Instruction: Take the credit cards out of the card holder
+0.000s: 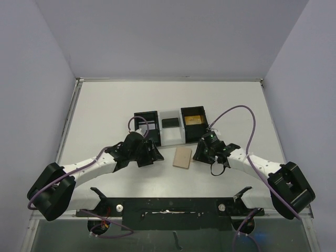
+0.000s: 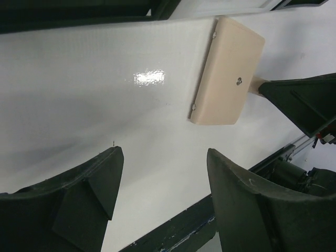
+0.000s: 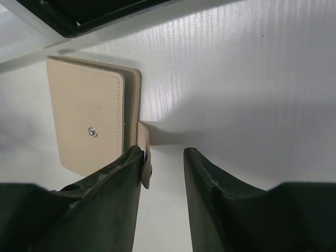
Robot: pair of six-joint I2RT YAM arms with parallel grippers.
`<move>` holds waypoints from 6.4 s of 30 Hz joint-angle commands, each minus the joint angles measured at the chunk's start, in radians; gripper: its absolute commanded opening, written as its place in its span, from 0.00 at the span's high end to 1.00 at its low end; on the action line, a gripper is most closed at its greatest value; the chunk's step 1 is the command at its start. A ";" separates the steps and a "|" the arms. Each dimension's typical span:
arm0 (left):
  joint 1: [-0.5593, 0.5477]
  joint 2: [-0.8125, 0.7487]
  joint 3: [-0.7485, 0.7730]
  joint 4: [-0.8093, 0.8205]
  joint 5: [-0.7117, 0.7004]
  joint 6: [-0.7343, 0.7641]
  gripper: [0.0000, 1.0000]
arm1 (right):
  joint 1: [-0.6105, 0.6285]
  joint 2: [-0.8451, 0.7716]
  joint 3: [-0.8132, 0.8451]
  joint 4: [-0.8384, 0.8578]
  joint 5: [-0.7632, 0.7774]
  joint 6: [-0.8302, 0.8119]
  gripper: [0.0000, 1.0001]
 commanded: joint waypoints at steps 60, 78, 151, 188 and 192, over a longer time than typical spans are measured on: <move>-0.079 -0.258 0.007 -0.118 -0.241 0.041 0.35 | -0.001 -0.120 -0.090 0.223 -0.321 0.045 0.97; -0.097 0.038 0.111 0.069 0.009 0.133 0.40 | -0.092 -0.015 -0.121 0.151 -0.234 -0.021 0.94; -0.227 0.304 0.144 0.332 0.186 0.092 0.57 | 0.068 0.207 0.223 0.073 -0.256 0.018 0.80; 0.243 -0.357 -0.060 -0.181 0.086 0.181 0.36 | 0.416 0.536 0.565 -0.301 0.224 0.122 0.38; 0.242 -0.381 -0.082 -0.175 0.116 0.174 0.36 | 0.415 0.468 0.480 -0.162 0.146 0.101 0.42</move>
